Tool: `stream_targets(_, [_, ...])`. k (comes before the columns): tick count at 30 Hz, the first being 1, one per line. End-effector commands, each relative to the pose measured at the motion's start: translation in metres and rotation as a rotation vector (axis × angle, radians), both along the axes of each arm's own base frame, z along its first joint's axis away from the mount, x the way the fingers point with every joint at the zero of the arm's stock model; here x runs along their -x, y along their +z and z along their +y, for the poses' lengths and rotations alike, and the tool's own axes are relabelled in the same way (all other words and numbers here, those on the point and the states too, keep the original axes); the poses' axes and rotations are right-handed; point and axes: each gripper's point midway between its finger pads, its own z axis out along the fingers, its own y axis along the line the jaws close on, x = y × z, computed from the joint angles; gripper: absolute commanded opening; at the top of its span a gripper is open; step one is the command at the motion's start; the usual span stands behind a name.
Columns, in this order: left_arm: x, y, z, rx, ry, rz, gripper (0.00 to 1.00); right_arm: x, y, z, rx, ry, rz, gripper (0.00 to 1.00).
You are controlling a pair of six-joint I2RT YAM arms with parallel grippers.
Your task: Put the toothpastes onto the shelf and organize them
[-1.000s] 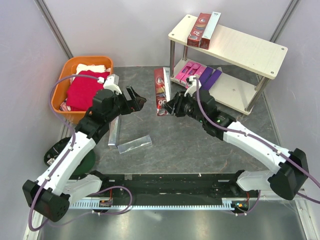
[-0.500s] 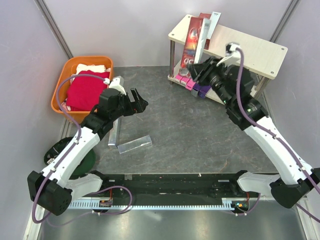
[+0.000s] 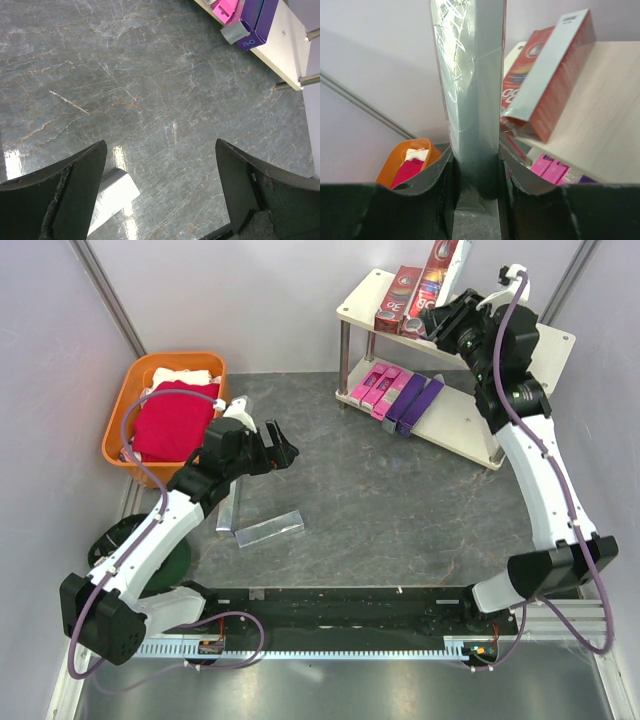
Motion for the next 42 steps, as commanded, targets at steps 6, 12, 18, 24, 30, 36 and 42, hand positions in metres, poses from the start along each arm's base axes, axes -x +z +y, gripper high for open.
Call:
stream_targets(6, [-0.001,-0.005,-0.001,-0.031,-0.024,-0.012,0.96,-0.042,0.002,-0.047,-0.083,0.042,0.013,0.29])
stream_targets(12, [-0.003,-0.009,-0.002,-0.036,-0.027,-0.003,0.96,-0.059,-0.021,-0.047,-0.110,0.085,0.064,0.29])
stream_targets(18, [-0.003,-0.008,-0.002,-0.036,-0.025,-0.003,0.96,-0.063,-0.032,-0.042,-0.175,0.111,0.078,0.33])
stream_targets(24, [-0.002,-0.008,-0.001,-0.034,-0.027,-0.005,0.96,-0.069,-0.043,-0.057,-0.207,0.079,0.096,0.40])
stream_targets(30, [-0.001,-0.009,-0.002,-0.035,-0.029,-0.001,0.96,-0.077,-0.056,-0.058,-0.207,0.092,0.123,0.58])
stream_targets(36, [-0.001,-0.010,-0.002,-0.035,-0.031,0.001,0.96,-0.081,-0.069,-0.055,-0.184,0.121,0.175,0.76])
stream_targets(42, [-0.001,-0.013,-0.004,-0.033,-0.038,0.010,0.96,-0.077,-0.081,-0.072,-0.129,0.021,0.203,0.90])
